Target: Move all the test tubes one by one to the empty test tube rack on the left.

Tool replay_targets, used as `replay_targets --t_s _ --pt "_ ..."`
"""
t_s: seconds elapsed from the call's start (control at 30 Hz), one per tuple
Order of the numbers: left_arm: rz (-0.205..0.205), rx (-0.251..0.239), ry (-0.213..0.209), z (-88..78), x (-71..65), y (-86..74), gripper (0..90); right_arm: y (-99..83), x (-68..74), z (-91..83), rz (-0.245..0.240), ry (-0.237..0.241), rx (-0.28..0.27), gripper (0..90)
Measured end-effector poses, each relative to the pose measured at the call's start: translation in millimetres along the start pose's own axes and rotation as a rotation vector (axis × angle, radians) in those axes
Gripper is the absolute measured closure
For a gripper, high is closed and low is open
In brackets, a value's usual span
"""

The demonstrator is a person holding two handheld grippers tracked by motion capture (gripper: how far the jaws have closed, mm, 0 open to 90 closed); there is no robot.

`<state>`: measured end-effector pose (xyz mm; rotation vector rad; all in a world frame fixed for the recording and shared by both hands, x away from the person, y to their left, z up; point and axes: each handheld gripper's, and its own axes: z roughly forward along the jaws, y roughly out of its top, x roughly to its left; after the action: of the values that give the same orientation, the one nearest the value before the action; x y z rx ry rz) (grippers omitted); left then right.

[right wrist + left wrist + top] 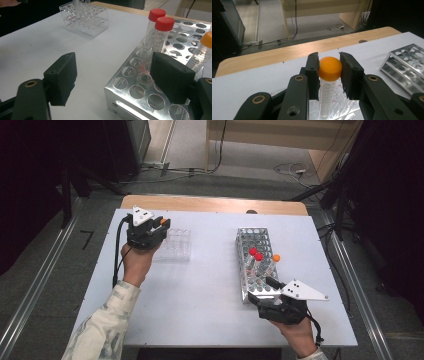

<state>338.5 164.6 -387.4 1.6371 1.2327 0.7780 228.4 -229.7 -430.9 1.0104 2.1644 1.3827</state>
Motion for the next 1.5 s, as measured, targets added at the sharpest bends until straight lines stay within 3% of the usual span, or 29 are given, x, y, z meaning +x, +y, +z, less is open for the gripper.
replay_targets --t_s 0.27,0.4,0.67,0.93,1.0,1.23,1.33,1.43,1.5 --pt "0.025 0.032 0.005 13.7 -4.4 -23.7 69.8 -0.4 -0.1 1.5 -0.009 -0.003 0.005 20.7" --pt "0.014 0.05 0.012 19.6 -3.6 -33.5 69.7 -0.8 0.4 1.5 -0.007 -0.006 0.009 20.7" --pt "-0.008 0.041 0.002 18.0 -0.9 -34.3 66.9 -1.4 0.0 2.0 -0.009 -0.007 0.011 20.7" --pt "-0.054 0.023 -0.037 8.6 1.2 -31.2 52.2 -1.4 -1.8 1.8 -0.008 -0.028 0.012 21.2" --pt "-0.079 0.02 -0.067 5.3 0.0 -31.8 47.3 -1.8 -4.1 1.8 -0.002 -0.046 0.013 21.4" --pt "-0.138 0.042 -0.134 -3.8 -5.3 -38.2 21.7 -2.9 -16.9 2.2 0.022 -0.099 0.011 21.4" --pt "-0.152 0.036 -0.143 -8.3 -4.9 -38.9 19.1 -4.9 -25.4 4.7 0.01 -0.151 0.007 21.4" --pt "-0.155 0.026 -0.14 -12.9 -4.7 -38.2 18.2 -5.6 -39.7 7.5 0.056 -0.168 0.006 21.9" --pt "-0.16 0.023 -0.14 -14.7 -5.2 -38.3 17.1 -6.0 -48.1 10.3 0.057 -0.196 0.003 23.3"
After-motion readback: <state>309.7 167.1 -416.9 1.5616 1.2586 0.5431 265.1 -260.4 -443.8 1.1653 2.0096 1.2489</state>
